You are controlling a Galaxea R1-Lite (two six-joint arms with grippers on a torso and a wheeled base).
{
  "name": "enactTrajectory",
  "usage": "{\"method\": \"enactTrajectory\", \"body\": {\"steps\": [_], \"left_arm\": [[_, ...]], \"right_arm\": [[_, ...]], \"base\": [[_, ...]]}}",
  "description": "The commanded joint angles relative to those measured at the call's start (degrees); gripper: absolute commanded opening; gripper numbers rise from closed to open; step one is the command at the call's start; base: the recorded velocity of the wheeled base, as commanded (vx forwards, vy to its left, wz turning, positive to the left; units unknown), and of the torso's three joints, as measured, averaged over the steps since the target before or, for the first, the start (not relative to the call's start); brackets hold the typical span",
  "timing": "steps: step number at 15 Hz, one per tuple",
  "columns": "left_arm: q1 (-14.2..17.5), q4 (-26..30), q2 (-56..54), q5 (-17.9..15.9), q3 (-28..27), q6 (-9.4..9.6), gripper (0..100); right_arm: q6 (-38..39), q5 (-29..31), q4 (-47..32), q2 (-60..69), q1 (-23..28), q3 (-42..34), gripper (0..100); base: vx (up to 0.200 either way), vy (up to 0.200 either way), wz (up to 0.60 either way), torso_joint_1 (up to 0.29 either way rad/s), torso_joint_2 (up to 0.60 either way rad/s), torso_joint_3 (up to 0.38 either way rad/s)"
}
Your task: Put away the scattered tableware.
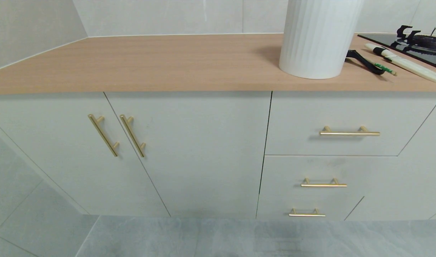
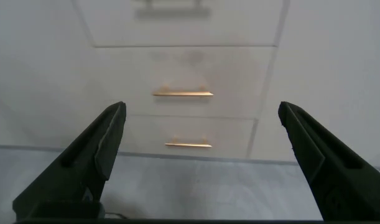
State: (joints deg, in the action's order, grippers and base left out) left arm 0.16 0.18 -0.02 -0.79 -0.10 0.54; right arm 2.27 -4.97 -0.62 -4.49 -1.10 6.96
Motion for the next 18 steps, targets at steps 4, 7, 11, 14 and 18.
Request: {"method": "enactTrajectory", "body": {"steps": [4, 7, 11, 14, 18], "left_arm": [[0.0, 0.0, 0.0, 0.0, 0.0, -0.01, 100], [0.0, 0.0, 0.0, 0.0, 0.0, -0.01, 100], [0.0, 0.0, 0.0, 0.0, 0.0, -0.01, 100], [0.0, 0.0, 0.0, 0.0, 0.0, -0.01, 100], [0.0, 0.0, 0.0, 0.0, 0.0, -0.01, 100]], "right_arm": [[-1.4, -9.3, 0.9, -29.6, -3.1, 6.2, 100], [-1.7, -9.3, 8.4, -59.5, -4.3, 15.2, 100], [-1.7, -5.7, 24.9, -87.2, -6.1, 21.3, 100], [-1.7, 1.0, 31.9, -99.5, -6.2, 24.8, 100], [1.9, 6.2, 41.1, -104.8, -5.9, 24.7, 100]], "base": [[0.0, 0.0, 0.0, 0.0, 0.0, 0.0], [0.0, 0.0, 0.0, 0.0, 0.0, 0.0], [0.0, 0.0, 0.0, 0.0, 0.0, 0.0], [0.0, 0.0, 0.0, 0.0, 0.0, 0.0], [0.0, 0.0, 0.0, 0.0, 0.0, 0.0]]}}
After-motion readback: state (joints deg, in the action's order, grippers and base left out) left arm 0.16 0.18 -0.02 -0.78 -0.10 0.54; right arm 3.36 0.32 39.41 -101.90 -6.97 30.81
